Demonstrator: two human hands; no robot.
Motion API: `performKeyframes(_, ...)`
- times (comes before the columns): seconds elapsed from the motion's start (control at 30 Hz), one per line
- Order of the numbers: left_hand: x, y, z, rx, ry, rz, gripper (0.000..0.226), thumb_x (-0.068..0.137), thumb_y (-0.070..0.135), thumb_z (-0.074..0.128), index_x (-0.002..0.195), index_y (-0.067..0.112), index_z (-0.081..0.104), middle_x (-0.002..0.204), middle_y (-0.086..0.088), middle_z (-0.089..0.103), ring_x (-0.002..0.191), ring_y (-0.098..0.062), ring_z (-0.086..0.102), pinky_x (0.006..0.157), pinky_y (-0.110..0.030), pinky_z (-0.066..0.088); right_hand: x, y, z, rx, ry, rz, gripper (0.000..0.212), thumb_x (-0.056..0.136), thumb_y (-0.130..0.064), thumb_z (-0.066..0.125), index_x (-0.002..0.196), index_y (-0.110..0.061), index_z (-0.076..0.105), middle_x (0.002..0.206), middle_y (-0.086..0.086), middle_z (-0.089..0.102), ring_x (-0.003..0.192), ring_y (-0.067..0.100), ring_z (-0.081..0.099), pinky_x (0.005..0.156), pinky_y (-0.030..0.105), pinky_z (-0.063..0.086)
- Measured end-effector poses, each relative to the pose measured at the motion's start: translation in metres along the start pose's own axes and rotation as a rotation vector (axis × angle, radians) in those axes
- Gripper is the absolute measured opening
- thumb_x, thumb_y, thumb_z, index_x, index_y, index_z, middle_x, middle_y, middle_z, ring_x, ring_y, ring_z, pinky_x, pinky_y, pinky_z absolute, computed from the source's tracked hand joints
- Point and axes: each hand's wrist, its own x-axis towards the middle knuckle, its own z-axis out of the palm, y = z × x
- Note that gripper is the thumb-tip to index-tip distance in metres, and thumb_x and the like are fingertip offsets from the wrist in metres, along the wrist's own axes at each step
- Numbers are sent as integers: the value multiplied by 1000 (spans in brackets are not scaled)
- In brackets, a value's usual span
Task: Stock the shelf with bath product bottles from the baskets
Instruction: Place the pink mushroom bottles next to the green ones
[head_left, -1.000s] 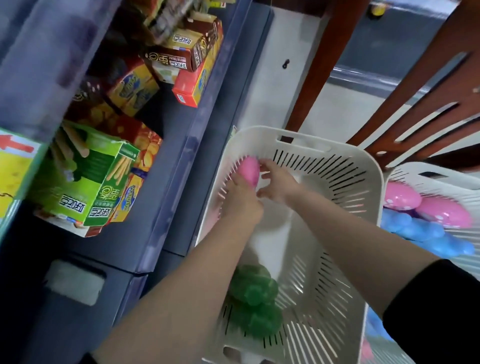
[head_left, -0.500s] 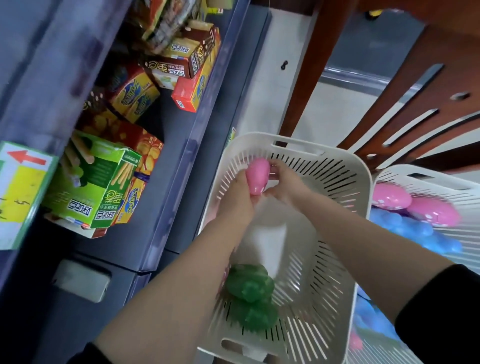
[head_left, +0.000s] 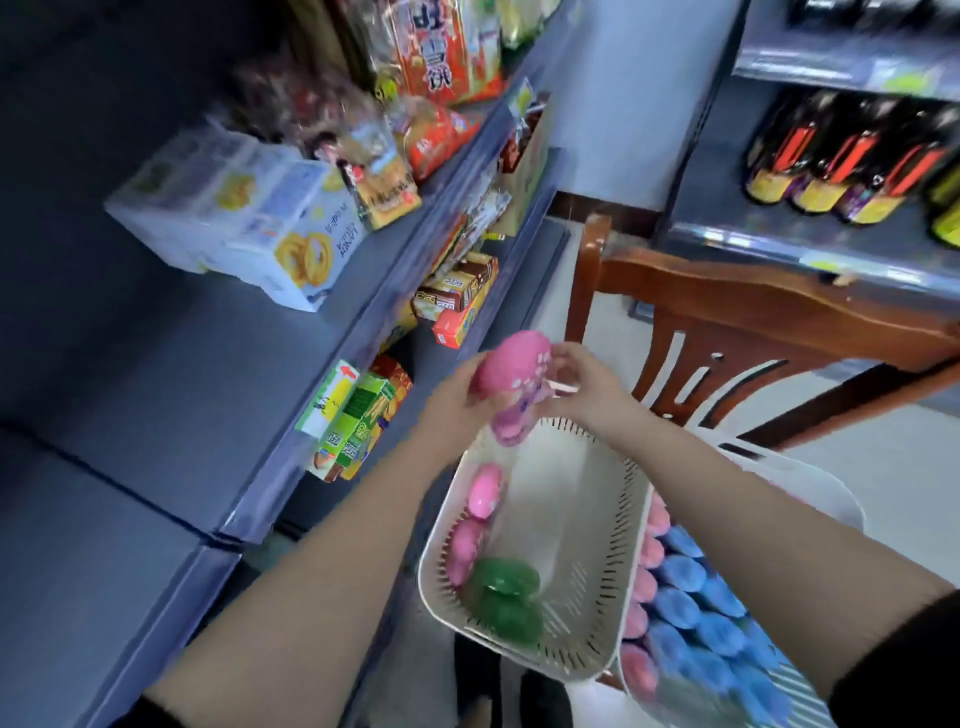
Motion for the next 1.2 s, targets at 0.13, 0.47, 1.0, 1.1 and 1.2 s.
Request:
performKeyframes(0.13,-45,62,-37,-82,65,143,44,76,30,74,115,23,54,110,3,61,89,10,59,86,-11,46,-36,-72,-8,-69,-25,-168,57,66,4,78,109,-21,50,96,-13,57,94,-1,54,79,22,46)
performKeyframes(0.47,-188,179,-118,-180,242,336,27,97,14,47,123,8,53,109,-5,65,99,-18,61,102,-43,45,-121,-232,30,-7,-173,-501,38,79,-7,71,107,-21,49,99,-6,66,94,8,63,89,33,50)
performKeyframes(1.0,-430,243,-237,-257,592,503,38,82,40,53,110,15,59,100,-1,68,88,-15,65,80,-30,53,-269,-392,192,337,-567,-734,52,56,-24,75,103,-19,52,105,4,67,97,20,67,82,40,53)
performKeyframes(1.1,-480,232,-262,-232,687,519,36,82,34,66,113,17,60,104,-3,67,90,-18,64,82,-33,54,-291,-406,241,393,-610,-742,38,69,-13,73,100,-20,52,101,2,66,93,17,67,78,35,54)
performKeyframes(1.2,-527,214,-282,-203,776,513,47,77,19,66,123,13,56,107,-7,65,95,-19,66,78,-32,55,-313,-419,288,454,-653,-717,32,76,-7,70,100,-18,51,99,1,66,88,14,68,70,30,55)
